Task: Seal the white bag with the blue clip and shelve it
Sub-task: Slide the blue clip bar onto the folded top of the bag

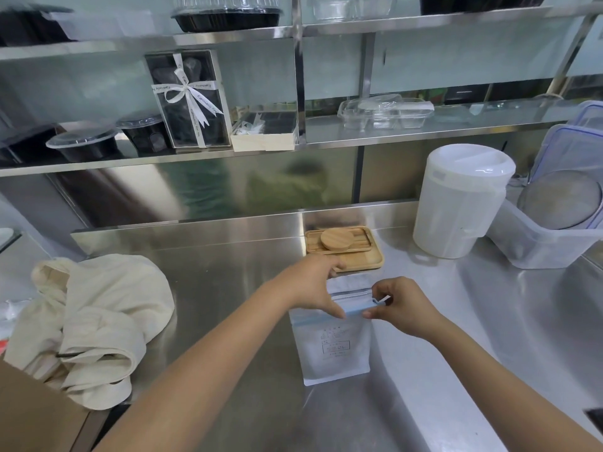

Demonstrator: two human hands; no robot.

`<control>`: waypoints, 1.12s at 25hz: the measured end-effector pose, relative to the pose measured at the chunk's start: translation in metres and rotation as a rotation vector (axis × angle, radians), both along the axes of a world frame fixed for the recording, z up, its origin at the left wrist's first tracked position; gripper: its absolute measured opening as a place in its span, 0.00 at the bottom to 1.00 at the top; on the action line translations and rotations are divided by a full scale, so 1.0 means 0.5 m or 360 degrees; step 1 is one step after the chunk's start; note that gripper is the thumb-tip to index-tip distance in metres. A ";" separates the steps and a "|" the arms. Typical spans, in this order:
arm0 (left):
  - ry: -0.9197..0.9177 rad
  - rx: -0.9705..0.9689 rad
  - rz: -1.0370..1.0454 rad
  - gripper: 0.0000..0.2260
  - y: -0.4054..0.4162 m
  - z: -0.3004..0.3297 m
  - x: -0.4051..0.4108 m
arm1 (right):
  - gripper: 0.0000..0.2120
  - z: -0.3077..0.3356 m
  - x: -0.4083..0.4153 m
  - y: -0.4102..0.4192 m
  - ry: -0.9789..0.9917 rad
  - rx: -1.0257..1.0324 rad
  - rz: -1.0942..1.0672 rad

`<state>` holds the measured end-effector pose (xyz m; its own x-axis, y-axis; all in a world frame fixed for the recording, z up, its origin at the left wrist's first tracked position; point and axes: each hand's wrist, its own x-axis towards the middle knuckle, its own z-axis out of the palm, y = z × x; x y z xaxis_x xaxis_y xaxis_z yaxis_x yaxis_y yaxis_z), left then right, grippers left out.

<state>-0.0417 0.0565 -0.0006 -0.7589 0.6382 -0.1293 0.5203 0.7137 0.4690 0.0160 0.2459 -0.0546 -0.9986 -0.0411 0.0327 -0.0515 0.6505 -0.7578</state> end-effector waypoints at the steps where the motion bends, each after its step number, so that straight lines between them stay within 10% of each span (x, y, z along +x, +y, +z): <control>1: 0.0075 -0.0159 -0.0045 0.27 0.021 -0.002 0.002 | 0.18 -0.001 0.001 0.000 0.0017 0.0019 0.0000; 15: 0.0503 -0.0395 -0.0090 0.21 0.054 -0.027 0.022 | 0.24 -0.005 -0.023 0.039 -0.0026 0.0722 0.0569; 28: 0.0659 -0.0325 -0.0057 0.21 0.037 -0.048 0.036 | 0.24 -0.066 0.006 0.006 0.0161 0.0149 0.0305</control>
